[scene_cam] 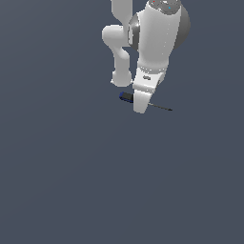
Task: Pick up the object and move it to a goal position.
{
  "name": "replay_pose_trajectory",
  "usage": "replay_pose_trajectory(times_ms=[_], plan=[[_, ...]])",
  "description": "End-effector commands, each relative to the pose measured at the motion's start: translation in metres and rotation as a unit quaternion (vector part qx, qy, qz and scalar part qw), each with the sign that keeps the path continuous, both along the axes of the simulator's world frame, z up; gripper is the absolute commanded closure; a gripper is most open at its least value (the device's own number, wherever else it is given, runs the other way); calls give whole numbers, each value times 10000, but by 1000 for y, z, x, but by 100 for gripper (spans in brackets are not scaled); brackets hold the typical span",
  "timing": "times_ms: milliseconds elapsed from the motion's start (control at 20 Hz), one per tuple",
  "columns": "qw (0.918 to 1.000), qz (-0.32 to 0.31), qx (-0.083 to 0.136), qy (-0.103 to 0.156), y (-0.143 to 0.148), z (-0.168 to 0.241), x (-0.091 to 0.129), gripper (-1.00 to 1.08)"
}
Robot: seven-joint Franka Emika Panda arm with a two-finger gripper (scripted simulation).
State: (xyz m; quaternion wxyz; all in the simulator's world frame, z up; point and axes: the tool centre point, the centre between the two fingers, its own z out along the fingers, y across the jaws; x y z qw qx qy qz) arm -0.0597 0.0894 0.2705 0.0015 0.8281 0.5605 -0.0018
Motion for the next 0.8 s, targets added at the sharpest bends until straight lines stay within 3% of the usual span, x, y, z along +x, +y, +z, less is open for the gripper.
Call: replay_pose_trajectory(times_ms=[0, 400, 750], plan=[[10000, -1, 1, -2, 16, 24, -11, 108], [10000, -1, 13, -3, 59, 86, -37, 108], [10000, -5, 19, -5, 78, 115, -47, 108]])
